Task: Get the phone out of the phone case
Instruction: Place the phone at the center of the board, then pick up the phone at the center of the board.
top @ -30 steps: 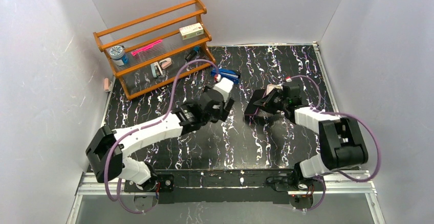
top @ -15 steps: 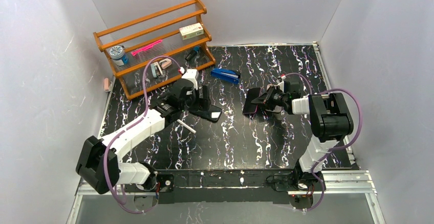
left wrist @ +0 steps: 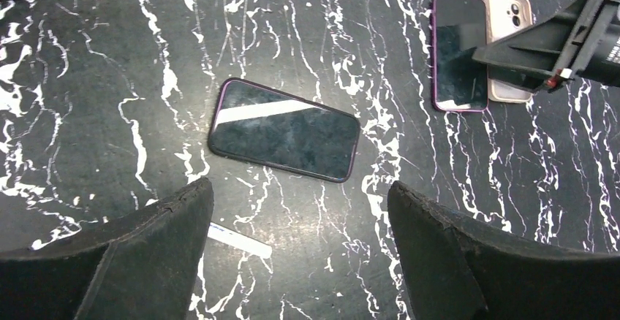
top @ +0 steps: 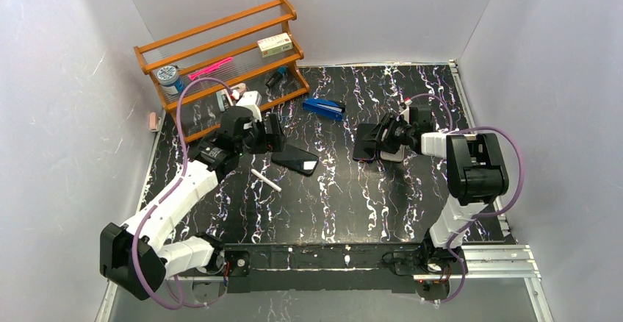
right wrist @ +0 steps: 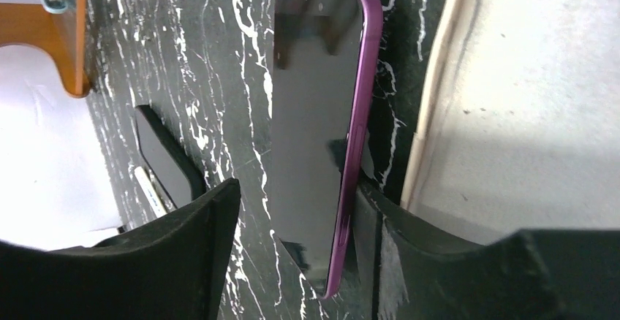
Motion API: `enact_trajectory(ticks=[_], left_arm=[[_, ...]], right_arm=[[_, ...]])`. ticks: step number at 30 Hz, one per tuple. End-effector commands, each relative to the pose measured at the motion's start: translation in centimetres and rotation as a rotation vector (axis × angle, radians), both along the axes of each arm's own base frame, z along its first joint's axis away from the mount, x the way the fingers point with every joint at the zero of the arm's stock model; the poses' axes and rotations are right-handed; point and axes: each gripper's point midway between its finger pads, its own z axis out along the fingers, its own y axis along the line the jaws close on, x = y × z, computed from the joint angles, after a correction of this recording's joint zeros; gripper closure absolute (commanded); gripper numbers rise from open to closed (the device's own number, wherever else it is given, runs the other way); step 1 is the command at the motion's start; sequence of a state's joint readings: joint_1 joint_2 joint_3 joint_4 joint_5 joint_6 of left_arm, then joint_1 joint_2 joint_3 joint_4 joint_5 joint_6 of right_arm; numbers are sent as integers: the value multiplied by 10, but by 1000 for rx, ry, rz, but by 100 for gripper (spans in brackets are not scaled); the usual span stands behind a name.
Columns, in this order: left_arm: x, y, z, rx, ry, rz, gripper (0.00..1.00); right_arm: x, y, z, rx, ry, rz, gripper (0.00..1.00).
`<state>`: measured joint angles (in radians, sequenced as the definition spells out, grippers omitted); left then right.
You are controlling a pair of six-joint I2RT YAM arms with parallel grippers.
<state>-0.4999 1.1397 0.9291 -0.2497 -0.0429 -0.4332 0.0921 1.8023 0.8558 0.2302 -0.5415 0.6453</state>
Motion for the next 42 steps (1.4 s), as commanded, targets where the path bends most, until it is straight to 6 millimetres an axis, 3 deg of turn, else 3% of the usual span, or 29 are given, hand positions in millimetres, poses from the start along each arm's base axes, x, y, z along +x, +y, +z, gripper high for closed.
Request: enact_trajectory(ticks=[1,5,8,12,17,29,36,42], left_arm=[[-4,17,17,13,-8,-3,14],[-4,35,15,39,-7,26,13],[-5,49,13,53,-13,56,11],[-6,67,6,64,-5,109,7],[-8,79,0,41,-6,151,3],[-20,101,-2,68,-39,212,2],[-24,107,-1,84,-49,230,2],[-25,107,-2,84,-51,228,2]], right_arm=[[7,-13,23,-86,-54,-11,34],[3,-21,40,-158,-86,-20,26],[-4,-11,54,-183,-161,40,12],[-14,20,70,-261,-311,163,5],[-26,84,81,-353,-547,372,1],[-45,200,53,-447,-782,764,1],[-54,243,24,-486,-764,915,1],[-49,250,3,-569,-741,942,1]])
